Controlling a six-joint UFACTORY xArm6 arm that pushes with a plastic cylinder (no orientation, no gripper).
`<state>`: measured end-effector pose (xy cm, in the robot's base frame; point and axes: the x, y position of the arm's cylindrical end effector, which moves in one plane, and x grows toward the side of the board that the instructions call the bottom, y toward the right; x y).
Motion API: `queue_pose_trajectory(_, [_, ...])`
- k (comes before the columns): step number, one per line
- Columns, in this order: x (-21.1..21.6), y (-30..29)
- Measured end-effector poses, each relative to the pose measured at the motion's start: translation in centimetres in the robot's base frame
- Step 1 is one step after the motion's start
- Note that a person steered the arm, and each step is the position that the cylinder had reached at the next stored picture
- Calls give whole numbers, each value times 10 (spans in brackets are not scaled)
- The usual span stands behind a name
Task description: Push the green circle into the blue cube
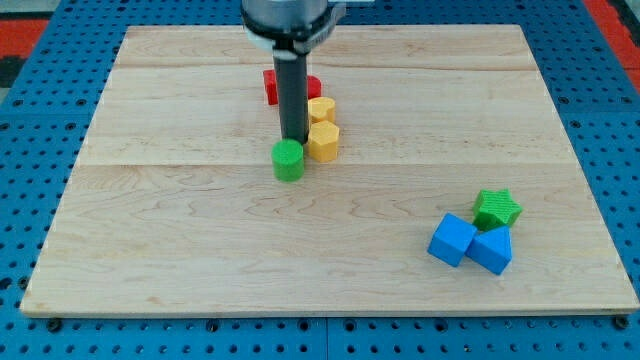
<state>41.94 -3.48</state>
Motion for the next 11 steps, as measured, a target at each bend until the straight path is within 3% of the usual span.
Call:
queue_pose_trajectory(1, [-6, -55])
queue_pose_trajectory(2, [28, -28])
queue_pose_trajectory(3, [40, 75])
queue_pose_trajectory(4, [46, 134])
queue_pose_trajectory(6, [44, 33])
queue_pose_trajectory(8, [76, 117])
queue_pose_trajectory(11, [76, 135])
